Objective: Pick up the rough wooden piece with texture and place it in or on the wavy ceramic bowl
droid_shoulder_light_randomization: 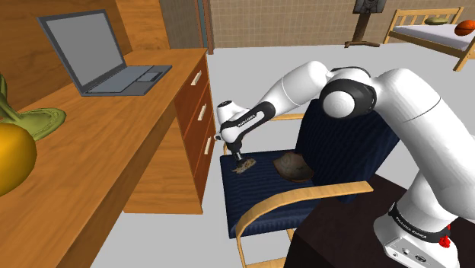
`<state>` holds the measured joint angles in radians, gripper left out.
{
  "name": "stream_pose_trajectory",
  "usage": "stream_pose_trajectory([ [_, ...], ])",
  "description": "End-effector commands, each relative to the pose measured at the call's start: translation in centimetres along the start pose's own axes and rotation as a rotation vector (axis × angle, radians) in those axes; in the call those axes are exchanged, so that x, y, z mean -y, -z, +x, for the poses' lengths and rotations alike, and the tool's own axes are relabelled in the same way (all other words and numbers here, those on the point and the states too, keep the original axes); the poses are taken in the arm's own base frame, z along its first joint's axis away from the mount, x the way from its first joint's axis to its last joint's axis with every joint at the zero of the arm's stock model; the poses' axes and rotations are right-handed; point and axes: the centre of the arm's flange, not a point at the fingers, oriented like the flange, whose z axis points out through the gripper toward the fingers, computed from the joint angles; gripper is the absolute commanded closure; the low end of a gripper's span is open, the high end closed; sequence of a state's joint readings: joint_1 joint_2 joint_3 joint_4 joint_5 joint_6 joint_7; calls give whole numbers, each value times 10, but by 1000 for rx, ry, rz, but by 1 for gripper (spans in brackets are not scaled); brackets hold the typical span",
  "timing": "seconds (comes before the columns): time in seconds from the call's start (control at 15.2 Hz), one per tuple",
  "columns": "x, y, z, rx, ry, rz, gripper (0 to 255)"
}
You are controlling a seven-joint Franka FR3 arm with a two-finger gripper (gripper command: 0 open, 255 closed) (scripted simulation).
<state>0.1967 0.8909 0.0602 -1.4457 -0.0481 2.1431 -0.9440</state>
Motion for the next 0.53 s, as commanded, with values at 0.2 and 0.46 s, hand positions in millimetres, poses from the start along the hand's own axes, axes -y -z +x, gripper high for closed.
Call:
stream_pose_trajectory([
  [0.2, 2, -2, 0, 3, 2, 6, 255],
  [0.46, 1, 0, 0, 0, 1, 2, 0],
])
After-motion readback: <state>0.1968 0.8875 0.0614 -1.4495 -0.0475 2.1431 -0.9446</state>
